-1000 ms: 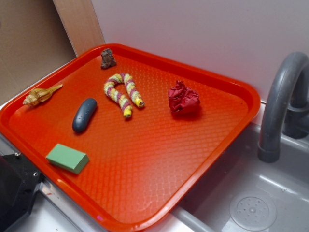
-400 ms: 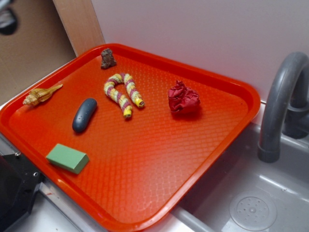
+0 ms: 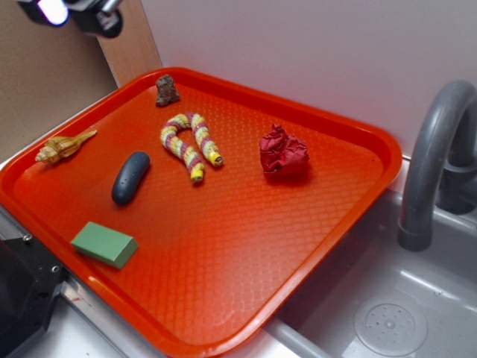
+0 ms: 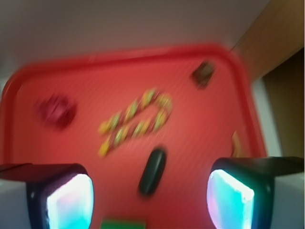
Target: Grab the rock.
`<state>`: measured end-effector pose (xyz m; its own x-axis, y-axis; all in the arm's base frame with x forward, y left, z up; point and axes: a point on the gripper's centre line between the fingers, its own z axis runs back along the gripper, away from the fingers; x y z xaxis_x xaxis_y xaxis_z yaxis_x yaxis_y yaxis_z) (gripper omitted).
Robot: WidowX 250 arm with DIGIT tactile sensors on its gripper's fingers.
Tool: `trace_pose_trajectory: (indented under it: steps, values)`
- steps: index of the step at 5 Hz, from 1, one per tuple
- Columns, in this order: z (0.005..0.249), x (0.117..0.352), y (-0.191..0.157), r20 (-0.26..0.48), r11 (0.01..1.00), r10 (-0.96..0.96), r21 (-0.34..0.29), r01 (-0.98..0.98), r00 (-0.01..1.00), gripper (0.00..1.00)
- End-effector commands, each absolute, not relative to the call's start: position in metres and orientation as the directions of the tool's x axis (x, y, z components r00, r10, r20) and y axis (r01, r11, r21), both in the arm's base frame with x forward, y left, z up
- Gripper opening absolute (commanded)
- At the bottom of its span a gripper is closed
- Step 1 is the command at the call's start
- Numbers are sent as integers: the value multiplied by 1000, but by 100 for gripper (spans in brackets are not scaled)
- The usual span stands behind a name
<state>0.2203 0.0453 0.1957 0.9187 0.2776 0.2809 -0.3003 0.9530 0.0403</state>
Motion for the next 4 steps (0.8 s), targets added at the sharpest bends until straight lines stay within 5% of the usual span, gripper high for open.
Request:
trace_pose_trajectory:
  steps: [1,4]
  values:
    - [158,273,123,474,855,409,98,-509,780,100]
    - [96,305,166,499,798,446,154,-583,743,100]
